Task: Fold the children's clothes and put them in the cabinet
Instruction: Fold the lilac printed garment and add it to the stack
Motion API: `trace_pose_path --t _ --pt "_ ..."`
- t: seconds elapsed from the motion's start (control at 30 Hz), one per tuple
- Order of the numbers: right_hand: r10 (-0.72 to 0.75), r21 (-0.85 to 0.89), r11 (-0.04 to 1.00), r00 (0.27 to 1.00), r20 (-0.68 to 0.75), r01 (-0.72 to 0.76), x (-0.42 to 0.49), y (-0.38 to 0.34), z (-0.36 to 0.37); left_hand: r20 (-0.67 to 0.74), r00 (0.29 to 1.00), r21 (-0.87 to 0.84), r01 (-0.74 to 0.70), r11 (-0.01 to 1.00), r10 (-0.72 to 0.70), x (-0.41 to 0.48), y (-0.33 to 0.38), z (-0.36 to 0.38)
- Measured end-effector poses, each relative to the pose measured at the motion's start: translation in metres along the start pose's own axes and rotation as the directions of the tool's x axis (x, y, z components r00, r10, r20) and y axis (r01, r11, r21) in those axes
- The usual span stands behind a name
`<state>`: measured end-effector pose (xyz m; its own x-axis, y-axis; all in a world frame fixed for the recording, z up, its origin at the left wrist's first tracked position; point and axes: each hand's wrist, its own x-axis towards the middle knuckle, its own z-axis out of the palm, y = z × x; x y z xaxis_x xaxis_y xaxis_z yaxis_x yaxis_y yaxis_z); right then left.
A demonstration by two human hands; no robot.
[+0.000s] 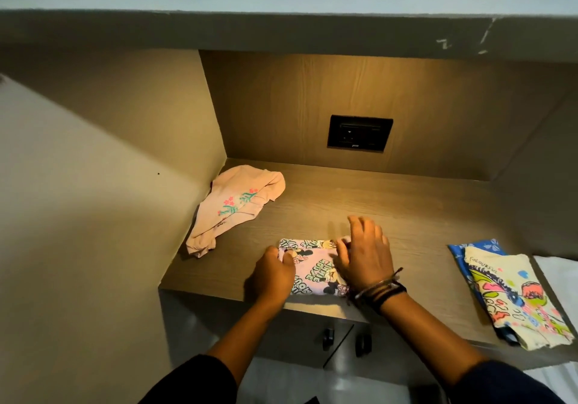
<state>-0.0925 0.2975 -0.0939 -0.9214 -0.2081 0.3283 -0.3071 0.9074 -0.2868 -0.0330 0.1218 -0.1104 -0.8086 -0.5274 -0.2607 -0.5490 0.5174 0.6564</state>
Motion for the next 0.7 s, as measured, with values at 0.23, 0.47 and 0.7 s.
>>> trace_pose_path --t 0.23,0.47,0.7 --pt "-0.417 0.002 0.842 0.649 0.637 0.539 -0.029 -0.010 0.005 -0.021 0.998 0.057 0.064 0.996 -0.063 0.004 0.008 -0.005" --pt "-0.507 -0.073 0.805 0.747 0.431 0.588 -0.037 -0.018 -0.003 -0.110 0.986 -0.151 0.108 0.982 -0.126 -0.013 0.017 -0.024" --pt "-0.123 -0.013 0.992 0.969 0.215 0.129 -0.044 0.011 -0.042 0.151 0.964 -0.615 0.263 0.743 -0.217 -0.082 0.055 0.002"
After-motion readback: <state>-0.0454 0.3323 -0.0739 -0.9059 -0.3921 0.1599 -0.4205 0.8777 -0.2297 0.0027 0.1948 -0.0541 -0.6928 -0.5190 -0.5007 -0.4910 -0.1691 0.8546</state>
